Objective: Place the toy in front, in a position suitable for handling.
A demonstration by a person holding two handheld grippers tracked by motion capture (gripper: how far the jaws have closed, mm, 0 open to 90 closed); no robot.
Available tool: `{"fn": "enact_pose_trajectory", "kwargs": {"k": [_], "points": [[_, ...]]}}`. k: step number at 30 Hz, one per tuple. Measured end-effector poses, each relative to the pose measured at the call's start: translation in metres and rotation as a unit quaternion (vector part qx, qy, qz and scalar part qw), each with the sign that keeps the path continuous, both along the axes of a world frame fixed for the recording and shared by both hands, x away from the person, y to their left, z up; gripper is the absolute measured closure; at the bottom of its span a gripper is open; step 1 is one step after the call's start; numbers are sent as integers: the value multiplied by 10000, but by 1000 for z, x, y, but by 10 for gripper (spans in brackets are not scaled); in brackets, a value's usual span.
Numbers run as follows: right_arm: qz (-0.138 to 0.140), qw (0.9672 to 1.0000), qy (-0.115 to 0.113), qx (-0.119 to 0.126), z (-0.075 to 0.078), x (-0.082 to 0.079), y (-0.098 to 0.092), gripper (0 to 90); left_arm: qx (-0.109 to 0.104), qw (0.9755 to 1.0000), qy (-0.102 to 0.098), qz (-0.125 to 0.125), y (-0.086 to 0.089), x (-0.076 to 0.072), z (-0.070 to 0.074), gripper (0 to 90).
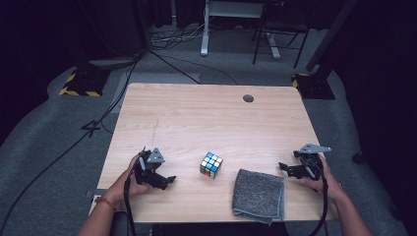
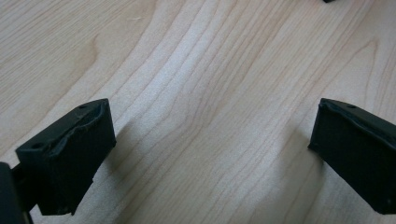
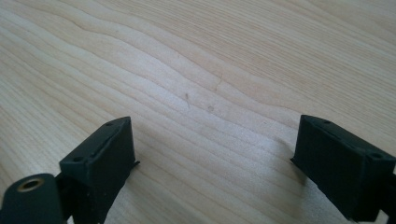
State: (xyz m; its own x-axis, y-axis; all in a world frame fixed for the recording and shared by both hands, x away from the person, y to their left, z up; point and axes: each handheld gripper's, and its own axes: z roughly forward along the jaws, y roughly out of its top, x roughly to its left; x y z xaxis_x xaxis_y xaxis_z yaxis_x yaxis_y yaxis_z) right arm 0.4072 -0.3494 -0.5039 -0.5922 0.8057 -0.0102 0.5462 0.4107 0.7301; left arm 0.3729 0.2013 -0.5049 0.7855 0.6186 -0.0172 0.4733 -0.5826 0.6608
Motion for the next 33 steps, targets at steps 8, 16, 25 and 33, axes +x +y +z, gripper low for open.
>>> {"fn": "enact_pose_trajectory", "kwargs": {"k": [8,16,25,33], "points": [[403,9991,126,-63,5,-2,-8,182,12,9993,-1,-366,-4,-6,0,1],[955,9946,-157,370,35,-21,3,263,0,9980,-17,-635,-25,-21,0,4],[2666,9630,-392,-75,56,-71,78,378,3,9979,-7,-650,-41,-26,0,4],[2660,9611,-730,116,75,-83,81,381,-1,9976,-13,-695,-44,-27,0,4]]}}
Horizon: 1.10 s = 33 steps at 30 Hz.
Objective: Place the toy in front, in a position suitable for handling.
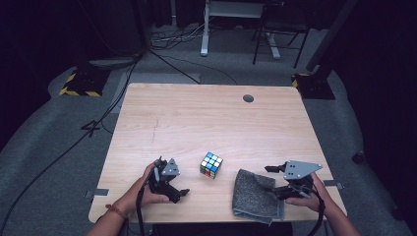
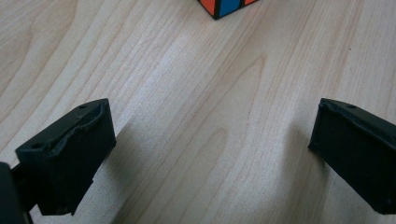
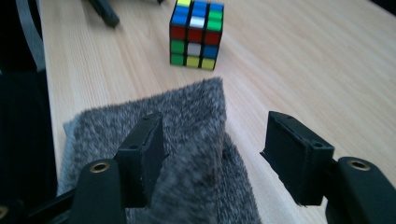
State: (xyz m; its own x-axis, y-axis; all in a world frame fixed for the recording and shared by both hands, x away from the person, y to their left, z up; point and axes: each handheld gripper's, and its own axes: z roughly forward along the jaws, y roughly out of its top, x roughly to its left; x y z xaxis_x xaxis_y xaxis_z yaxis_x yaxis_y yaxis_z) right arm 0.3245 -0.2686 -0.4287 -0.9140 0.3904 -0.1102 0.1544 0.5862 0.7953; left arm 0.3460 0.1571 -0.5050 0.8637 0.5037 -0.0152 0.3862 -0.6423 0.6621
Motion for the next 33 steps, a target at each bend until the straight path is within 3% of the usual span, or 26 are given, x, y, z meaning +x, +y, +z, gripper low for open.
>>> {"fn": "enact_pose_trajectory", "kwargs": {"k": [4,12,14,15,16,19,22,24,26,31,33], "points": [[-31,9999,-116,-45,4,-3,-1,377,-2,10000,9,-10,-1,0,0,4],[333,9991,120,-233,-7,-8,19,372,-4,10000,14,-10,-3,0,0,1],[515,9973,251,-460,-19,-8,29,357,-11,10000,18,14,-4,0,0,1],[515,9973,251,-460,-19,-8,29,357,-2,10000,19,18,-5,0,0,1],[582,9953,374,-683,-29,-7,35,341,-16,10000,17,51,-6,0,0,1],[577,9914,406,-1103,-46,-4,41,319,4,10000,19,74,-8,0,0,1],[511,9907,562,-1130,-55,0,40,299,8,10000,5,91,-12,1,0,1],[478,9912,747,-979,-58,6,37,292,12,9999,18,114,-15,2,0,1],[242,9926,747,-921,-59,12,31,292,3,10000,19,89,-22,4,0,1],[57,9938,741,-827,-61,20,23,291,-9,9999,13,155,-33,7,0,2],[-169,9944,747,-722,-62,28,14,290,-3,9999,16,166,-38,9,0,2]]}}
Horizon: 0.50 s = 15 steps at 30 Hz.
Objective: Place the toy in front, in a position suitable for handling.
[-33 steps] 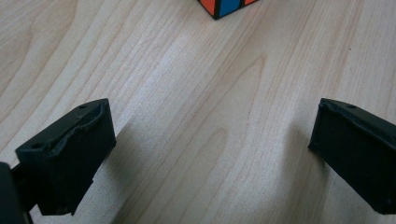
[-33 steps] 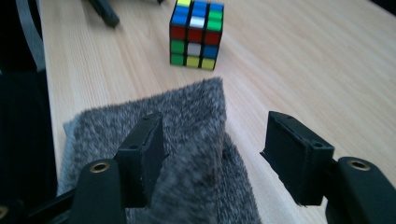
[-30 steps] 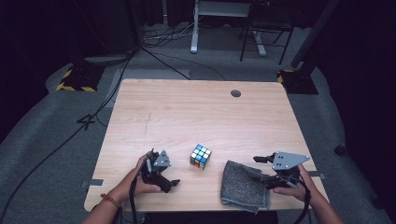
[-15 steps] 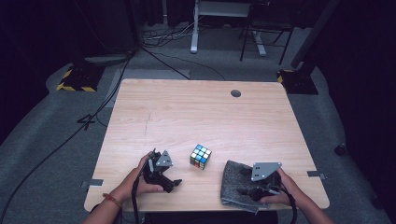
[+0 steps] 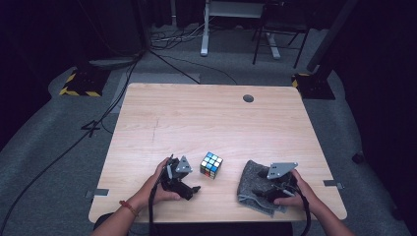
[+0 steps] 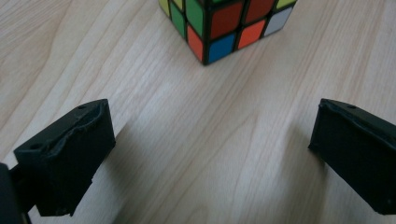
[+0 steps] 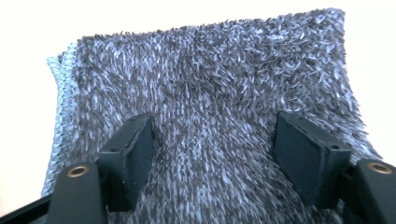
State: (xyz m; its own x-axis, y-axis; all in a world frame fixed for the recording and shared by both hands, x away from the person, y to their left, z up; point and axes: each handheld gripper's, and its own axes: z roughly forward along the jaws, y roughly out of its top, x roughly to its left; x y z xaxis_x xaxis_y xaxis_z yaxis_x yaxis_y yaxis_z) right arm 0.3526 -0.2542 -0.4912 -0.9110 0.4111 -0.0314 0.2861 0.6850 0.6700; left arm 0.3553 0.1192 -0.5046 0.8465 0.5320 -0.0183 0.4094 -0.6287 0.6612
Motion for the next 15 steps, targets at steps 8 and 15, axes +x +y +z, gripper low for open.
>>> {"fn": "enact_pose_trajectory", "kwargs": {"k": [8,15], "points": [[-579,9982,-66,133,-2,19,-23,290,25,9999,-10,112,-21,9,1,4],[-703,9973,-53,201,-3,24,-29,289,-147,9996,-248,20,-43,8,2,166]]}}
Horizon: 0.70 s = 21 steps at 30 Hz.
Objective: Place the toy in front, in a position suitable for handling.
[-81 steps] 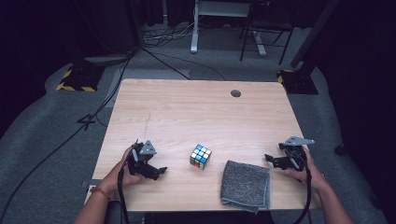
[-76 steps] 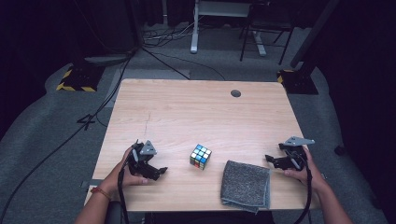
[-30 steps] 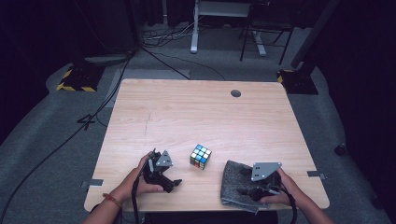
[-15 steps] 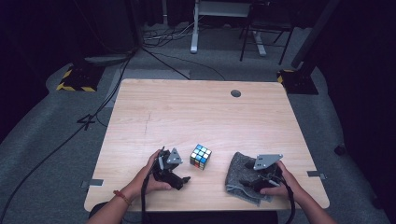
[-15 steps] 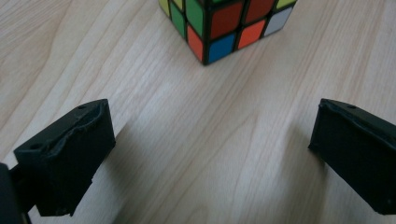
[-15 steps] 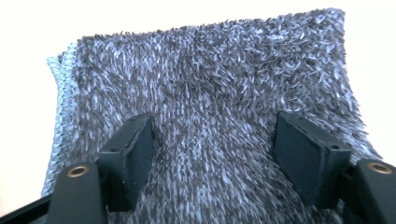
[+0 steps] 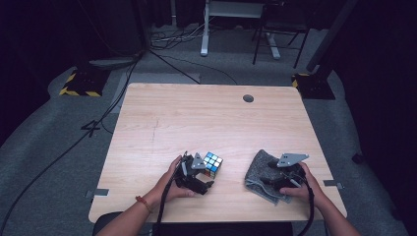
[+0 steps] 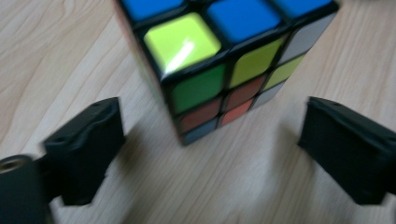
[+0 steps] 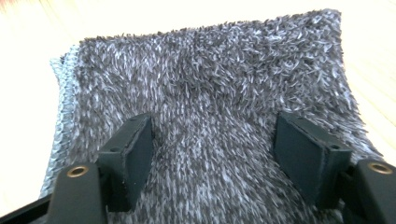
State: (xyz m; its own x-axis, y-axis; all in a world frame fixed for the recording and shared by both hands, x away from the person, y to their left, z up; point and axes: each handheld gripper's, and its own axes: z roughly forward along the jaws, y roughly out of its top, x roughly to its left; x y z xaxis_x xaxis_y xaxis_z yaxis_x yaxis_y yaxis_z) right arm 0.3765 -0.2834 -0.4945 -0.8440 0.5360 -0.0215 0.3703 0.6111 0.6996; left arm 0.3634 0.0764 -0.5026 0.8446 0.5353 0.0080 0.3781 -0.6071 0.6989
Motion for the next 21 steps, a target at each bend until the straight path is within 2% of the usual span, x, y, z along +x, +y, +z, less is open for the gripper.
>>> {"fn": "enact_pose_trajectory", "kwargs": {"k": [1,2,5,6,8,10,13,15,18,19,21], "points": [[2,10000,0,0,0,0,0,289,38,10000,-40,4,-3,0,0,182],[2,10000,0,0,0,0,0,289,38,10000,-40,4,-3,0,0,154],[6,10000,-5,10,0,0,0,289,68,9998,-166,38,-11,0,0,154],[7,10000,-8,14,0,0,0,289,67,9999,-144,36,-13,1,0,155],[13,10000,-12,24,0,0,-1,289,-33,9999,-122,-40,-16,2,1,155],[14,10000,-14,34,-1,0,-1,289,-219,9998,-25,-34,-20,5,3,155],[18,10000,-19,31,-1,0,-1,288,-264,9996,-74,-13,-25,7,4,157],[24,10000,-22,42,-1,0,-1,288,-290,9996,-35,-57,-28,10,5,164],[28,10000,-28,46,-1,0,-1,289,-159,9995,-128,-227,-29,13,5,208],[28,10000,-31,56,-1,0,-1,289,-166,9993,-162,-289,-29,13,5,269],[30,10000,-33,66,-1,0,-2,288,-270,9985,-65,-479,-25,15,7,312]]}}
